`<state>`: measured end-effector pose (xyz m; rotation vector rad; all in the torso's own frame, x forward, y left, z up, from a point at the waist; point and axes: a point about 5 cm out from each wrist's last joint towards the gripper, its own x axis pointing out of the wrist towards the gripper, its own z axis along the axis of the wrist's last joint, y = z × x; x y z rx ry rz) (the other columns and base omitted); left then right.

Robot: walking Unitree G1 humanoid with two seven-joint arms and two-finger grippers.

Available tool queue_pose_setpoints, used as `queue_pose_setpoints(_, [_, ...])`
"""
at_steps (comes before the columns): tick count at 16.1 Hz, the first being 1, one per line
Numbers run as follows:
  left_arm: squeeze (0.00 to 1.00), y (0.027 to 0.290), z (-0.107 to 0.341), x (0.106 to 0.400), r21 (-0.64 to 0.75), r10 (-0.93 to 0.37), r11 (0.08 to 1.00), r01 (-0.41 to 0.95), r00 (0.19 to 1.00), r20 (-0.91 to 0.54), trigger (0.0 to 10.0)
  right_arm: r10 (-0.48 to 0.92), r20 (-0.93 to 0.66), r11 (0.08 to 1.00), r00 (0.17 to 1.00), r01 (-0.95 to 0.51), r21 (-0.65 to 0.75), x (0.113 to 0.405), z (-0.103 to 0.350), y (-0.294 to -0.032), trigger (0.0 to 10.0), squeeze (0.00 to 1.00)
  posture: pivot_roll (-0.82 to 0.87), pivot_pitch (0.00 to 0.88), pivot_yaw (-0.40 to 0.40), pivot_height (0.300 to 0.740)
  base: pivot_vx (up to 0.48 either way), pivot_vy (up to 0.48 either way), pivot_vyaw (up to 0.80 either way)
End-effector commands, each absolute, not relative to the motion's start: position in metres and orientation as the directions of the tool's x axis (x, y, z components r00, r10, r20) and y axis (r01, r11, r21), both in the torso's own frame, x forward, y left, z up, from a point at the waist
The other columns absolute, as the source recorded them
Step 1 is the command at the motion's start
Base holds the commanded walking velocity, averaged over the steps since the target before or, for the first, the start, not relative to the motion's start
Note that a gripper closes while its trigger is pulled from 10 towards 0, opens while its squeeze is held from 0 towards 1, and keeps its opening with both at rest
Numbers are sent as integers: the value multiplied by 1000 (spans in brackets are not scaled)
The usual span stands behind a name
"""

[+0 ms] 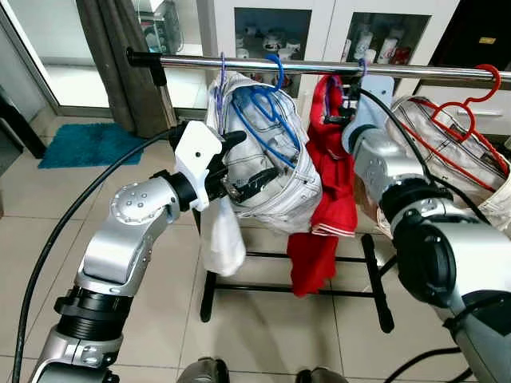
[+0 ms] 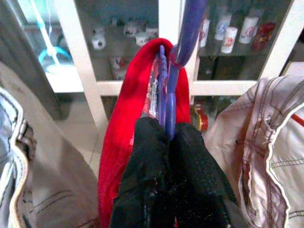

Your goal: Hang hanger

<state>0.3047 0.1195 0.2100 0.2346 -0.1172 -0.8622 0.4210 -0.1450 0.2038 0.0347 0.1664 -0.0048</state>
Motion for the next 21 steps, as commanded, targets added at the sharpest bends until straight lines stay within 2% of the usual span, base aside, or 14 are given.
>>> queue_pose_setpoints(1, [0,116,214,302,274,-782,600,751,623,4,10000,-9,-178,1000,984,9,4,422,210,-147,10000,0,29,116,7,740,0,0,0])
queue_pose_setpoints(6, [0,114,214,301,266,-793,592,761,608,24,10000,18,-249,1000,968,-16,9,417,187,-148,10000,0,13,85,9,740,0,0,0])
queue_pose_setpoints(7, [0,111,215,300,257,-808,577,775,587,42,10000,32,-225,999,974,-34,-6,416,186,-149,10000,773,5,74,13,740,0,0,0])
queue_pose_setpoints(8, [0,107,216,299,249,-823,560,790,564,63,10000,78,-163,996,984,-85,-33,416,189,-149,10000,1000,-6,65,16,740,0,0,0])
queue_pose_setpoints(10, [0,106,216,303,229,-813,578,783,577,78,10000,147,-99,988,984,-151,-32,415,192,-149,10000,1000,-25,51,25,740,0,0,0])
queue_pose_setpoints(12, [0,110,211,307,222,-783,616,756,618,68,10000,205,-6,971,979,-205,-121,409,192,-154,10000,1000,-41,44,34,740,0,0,0])
queue_pose_setpoints(13, [0,112,208,307,193,-764,641,742,640,76,10000,228,55,970,972,-222,-98,404,192,-154,10000,1000,-52,43,42,740,0,0,0])
queue_pose_setpoints(14, [0,114,204,305,174,-745,665,727,662,80,10000,258,120,960,959,-240,-141,395,193,-154,10000,1000,-52,43,42,740,0,0,0])
queue_pose_setpoints(16, [0,117,194,303,144,-706,705,694,707,51,10000,254,209,967,944,-251,-42,378,195,-157,10000,1000,-69,50,49,740,0,0,0])
queue_pose_setpoints(17, [0,125,180,304,120,-599,797,592,800,38,10000,206,292,976,934,-217,3,352,197,-164,10000,1000,-81,50,45,740,0,0,0])
queue_pose_setpoints(18, [0,133,174,306,125,-510,856,502,859,42,10000,184,327,981,927,-193,-6,340,198,-166,10000,1000,-83,48,44,740,0,0,0])
queue_pose_setpoints(19, [0,147,164,306,95,-352,933,347,935,46,10000,133,372,989,919,-145,2,320,198,-167,10000,0,-94,47,40,740,0,0,0])
queue_pose_setpoints(20, [0,154,156,305,84,-279,957,276,960,26,10000,98,365,993,926,-118,33,305,192,-166,10000,0,-100,46,34,740,0,-371,0])
queue_pose_setpoints(21, [0,151,154,301,94,-283,955,280,959,21,10000,89,319,992,943,-114,59,294,178,-162,10000,0,-98,45,21,740,0,-480,0])
